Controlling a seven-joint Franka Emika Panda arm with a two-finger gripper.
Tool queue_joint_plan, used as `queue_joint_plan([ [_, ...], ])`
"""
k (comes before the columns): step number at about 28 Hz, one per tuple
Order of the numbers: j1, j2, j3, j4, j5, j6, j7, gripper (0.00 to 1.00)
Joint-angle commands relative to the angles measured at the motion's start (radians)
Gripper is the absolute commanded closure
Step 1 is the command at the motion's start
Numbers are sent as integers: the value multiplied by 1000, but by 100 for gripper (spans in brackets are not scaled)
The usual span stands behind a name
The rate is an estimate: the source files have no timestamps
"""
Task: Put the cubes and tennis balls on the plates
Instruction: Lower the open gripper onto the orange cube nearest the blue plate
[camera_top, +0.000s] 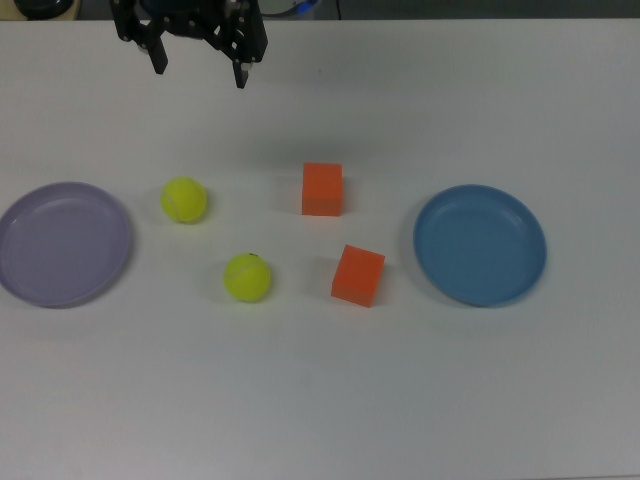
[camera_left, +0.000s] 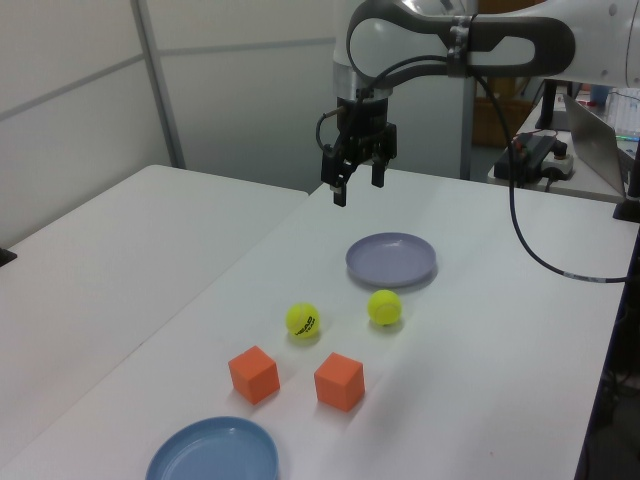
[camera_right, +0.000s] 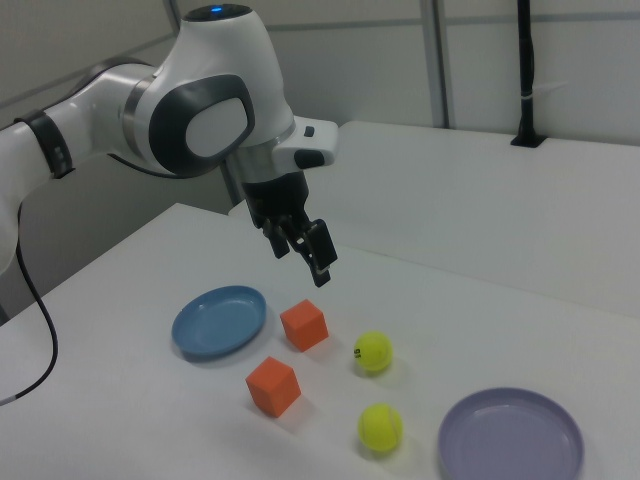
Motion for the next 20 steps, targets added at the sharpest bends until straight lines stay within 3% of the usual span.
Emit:
queue_joint_plan([
  [1,-3,-48,20,-99,73,50,-52,0],
  [6,-1,-111,30,-211,88,143,-73,0],
  [11,-1,-130,76,-299,88,203,-73,0],
  [16,-1,-156,134,-460,86,353,-71,0],
  [20,-1,-148,162,-514,86,417,-65,0],
])
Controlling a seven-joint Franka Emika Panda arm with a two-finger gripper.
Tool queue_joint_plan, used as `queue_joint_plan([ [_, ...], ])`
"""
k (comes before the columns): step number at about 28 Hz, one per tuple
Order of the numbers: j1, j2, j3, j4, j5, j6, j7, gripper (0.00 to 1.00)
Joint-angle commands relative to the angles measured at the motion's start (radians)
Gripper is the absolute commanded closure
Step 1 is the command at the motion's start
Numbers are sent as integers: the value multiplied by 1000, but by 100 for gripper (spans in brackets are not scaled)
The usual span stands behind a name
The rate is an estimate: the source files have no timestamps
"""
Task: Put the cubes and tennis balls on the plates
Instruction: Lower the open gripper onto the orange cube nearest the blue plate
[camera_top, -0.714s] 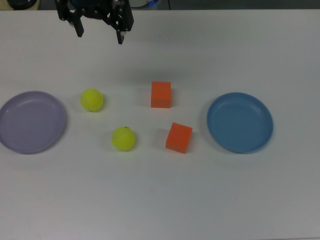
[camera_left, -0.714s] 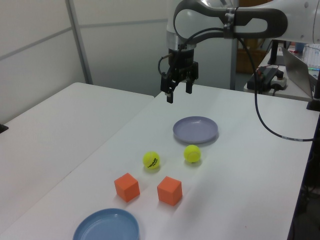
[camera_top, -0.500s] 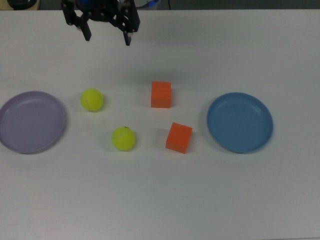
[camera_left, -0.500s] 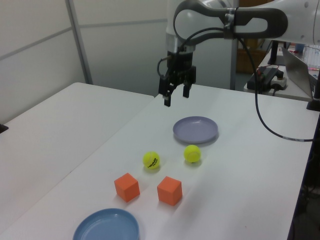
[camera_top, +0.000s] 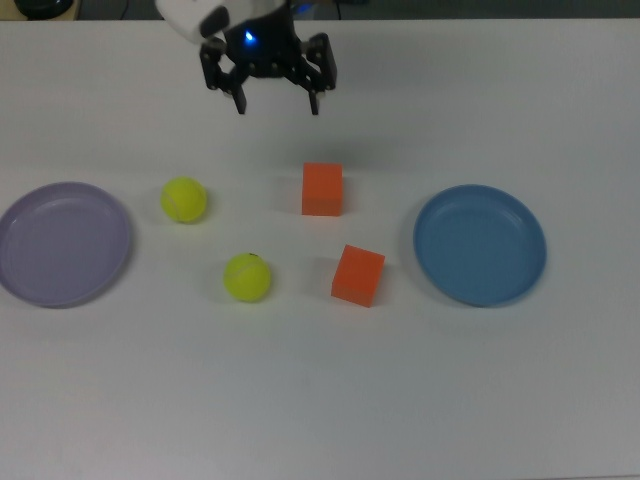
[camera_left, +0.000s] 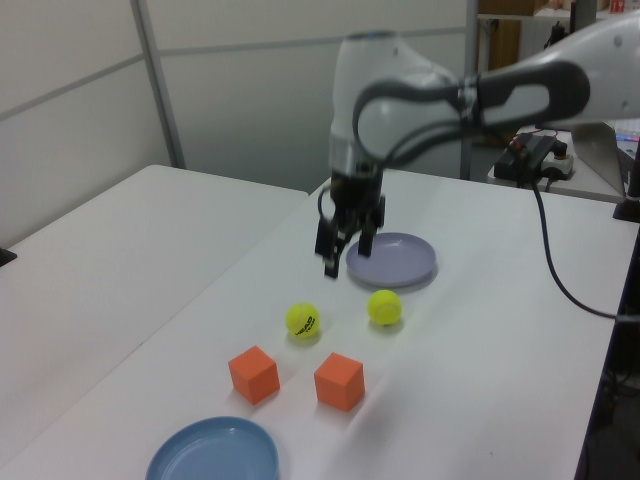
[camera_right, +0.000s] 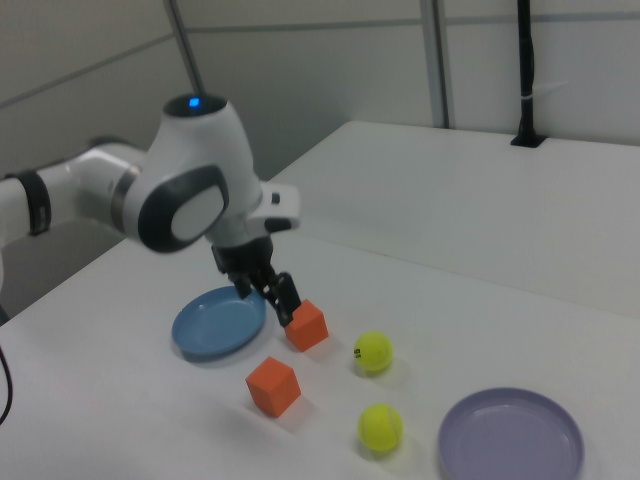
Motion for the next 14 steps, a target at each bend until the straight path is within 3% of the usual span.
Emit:
queue_joint_plan([
  [1,-2,-41,37,-146,11,119,-10,0],
  [6,-2,-2,64,-177,11,173,-10,0],
  [14,3,90,73,-185,11,248,-4,0],
])
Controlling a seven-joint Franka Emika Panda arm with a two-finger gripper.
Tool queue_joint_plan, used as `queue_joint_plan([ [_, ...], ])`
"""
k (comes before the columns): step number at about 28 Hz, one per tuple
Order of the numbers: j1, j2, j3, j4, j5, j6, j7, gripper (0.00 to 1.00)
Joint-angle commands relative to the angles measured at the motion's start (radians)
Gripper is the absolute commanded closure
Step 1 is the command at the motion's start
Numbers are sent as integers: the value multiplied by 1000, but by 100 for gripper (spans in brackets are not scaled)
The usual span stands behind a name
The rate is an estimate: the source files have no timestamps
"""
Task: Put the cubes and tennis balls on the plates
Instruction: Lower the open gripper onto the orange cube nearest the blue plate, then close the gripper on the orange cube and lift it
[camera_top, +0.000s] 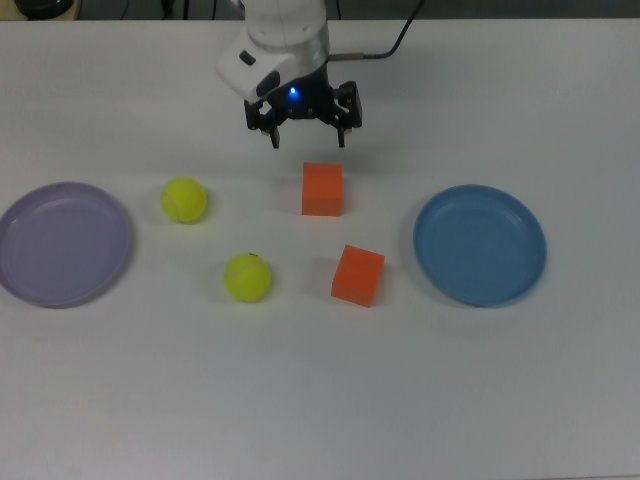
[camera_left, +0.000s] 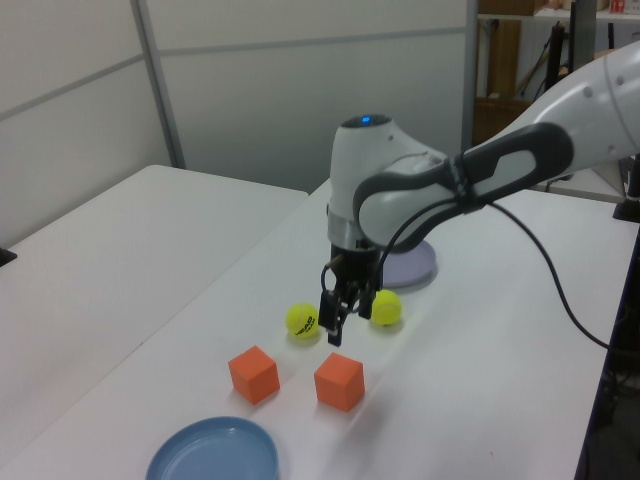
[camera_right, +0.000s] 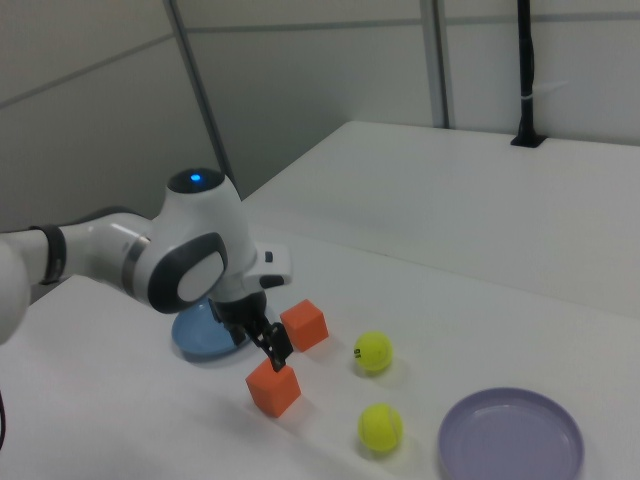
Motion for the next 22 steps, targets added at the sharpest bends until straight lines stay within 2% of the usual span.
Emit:
queue_joint_plan([
  [1,2,61,15,-13,11,73,-3,0],
  [8,4,115,32,-13,9,116,-1,0],
  [22,5,167,52,-12,1,164,0,0],
])
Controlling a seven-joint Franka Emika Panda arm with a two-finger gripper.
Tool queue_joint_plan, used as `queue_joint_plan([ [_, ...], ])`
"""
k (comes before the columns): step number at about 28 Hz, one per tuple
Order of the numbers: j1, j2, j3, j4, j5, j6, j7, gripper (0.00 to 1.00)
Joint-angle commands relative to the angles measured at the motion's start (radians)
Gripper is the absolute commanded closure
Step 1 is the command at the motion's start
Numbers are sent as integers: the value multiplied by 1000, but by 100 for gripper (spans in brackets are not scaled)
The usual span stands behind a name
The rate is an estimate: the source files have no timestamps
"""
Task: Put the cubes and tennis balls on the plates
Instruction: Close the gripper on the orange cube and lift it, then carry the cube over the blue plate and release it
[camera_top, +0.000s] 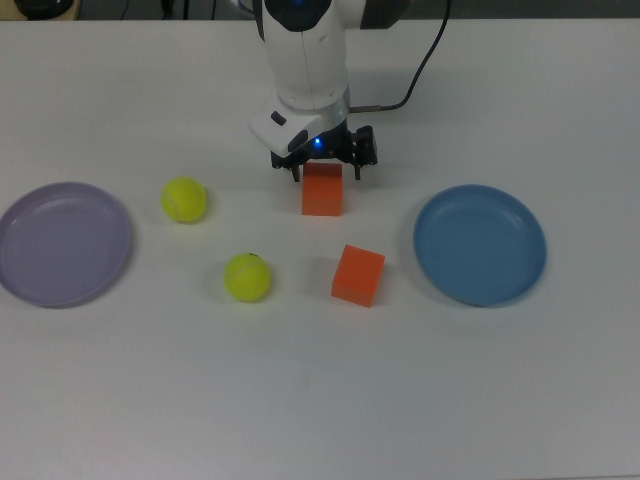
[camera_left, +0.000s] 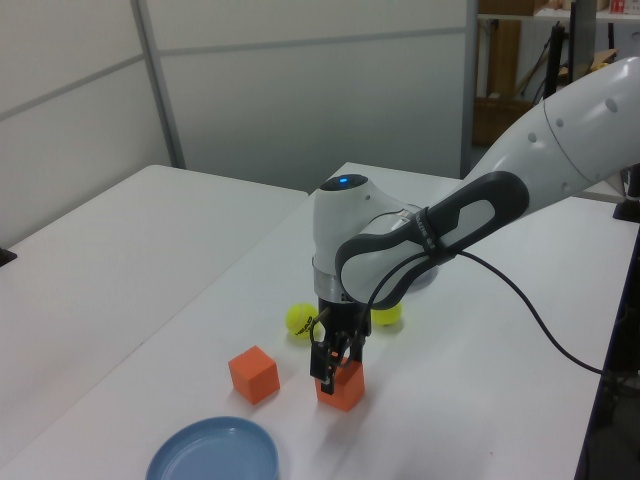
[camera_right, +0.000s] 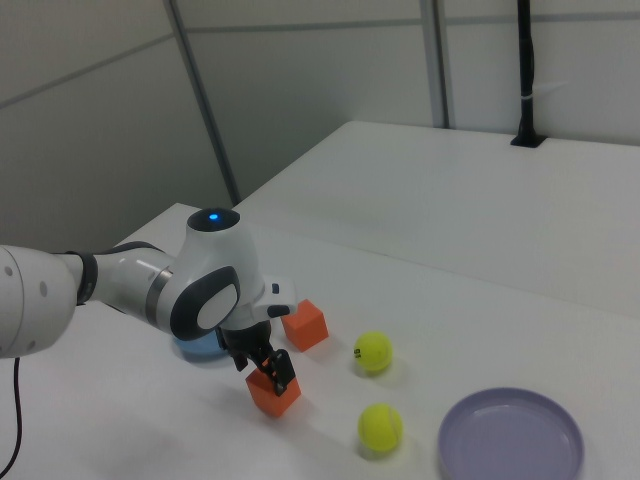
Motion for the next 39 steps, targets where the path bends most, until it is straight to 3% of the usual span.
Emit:
queue_joint_plan([
  [1,2,27,3,-8,0,67,0,0],
  [5,2,47,1,-3,-8,70,0,0],
  [7,1,48,1,-3,-9,70,0,6],
  [12,-1,45,3,3,-9,68,14,80],
  [13,-1,37,3,9,-9,68,25,100],
  [18,1,-5,7,44,-8,58,42,100],
  [21,1,-18,38,78,-8,42,49,100],
  [25,19,-10,76,156,-12,-10,103,100],
  [32,97,48,79,279,-25,-7,184,100],
  [35,139,122,81,352,-81,-1,253,100],
  [39,183,212,81,417,-192,18,365,100],
])
